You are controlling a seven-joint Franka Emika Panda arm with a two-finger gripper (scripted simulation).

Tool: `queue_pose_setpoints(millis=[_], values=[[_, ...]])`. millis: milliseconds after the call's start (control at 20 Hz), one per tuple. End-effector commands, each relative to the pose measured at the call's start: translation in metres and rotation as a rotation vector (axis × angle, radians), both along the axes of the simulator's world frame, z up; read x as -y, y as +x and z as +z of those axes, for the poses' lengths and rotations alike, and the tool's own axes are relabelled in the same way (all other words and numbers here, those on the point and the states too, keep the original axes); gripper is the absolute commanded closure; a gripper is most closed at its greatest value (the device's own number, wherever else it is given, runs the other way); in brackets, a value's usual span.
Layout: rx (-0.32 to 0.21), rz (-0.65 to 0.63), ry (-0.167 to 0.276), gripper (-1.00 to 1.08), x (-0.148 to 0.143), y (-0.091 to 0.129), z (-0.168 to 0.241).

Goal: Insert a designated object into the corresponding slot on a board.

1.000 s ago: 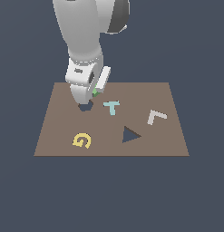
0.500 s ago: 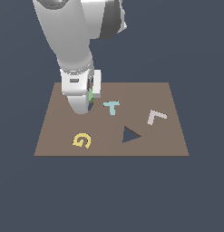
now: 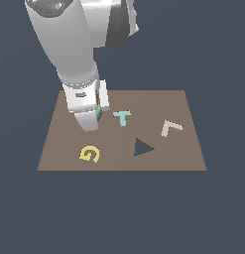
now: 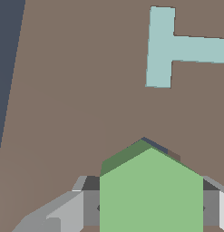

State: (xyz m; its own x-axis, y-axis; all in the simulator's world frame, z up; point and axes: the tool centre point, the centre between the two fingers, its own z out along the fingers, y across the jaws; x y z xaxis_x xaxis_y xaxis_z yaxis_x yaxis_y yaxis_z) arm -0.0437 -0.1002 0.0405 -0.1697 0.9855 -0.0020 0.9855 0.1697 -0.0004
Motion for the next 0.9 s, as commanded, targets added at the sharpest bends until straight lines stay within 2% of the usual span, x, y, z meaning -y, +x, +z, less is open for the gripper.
queue_pose_setpoints(millis=[0,650,700,850], values=[[0.0,0.022,0.0,1.08,0.0,0.003,0.0],[0.001,0.037,0.0,1.08,0.0,0.006,-0.01],[0.001,0.037,0.0,-0.92,0.0,0.006,-0.01],[0.001,0.037,0.0,-0.92,0.0,0.006,-0.01]])
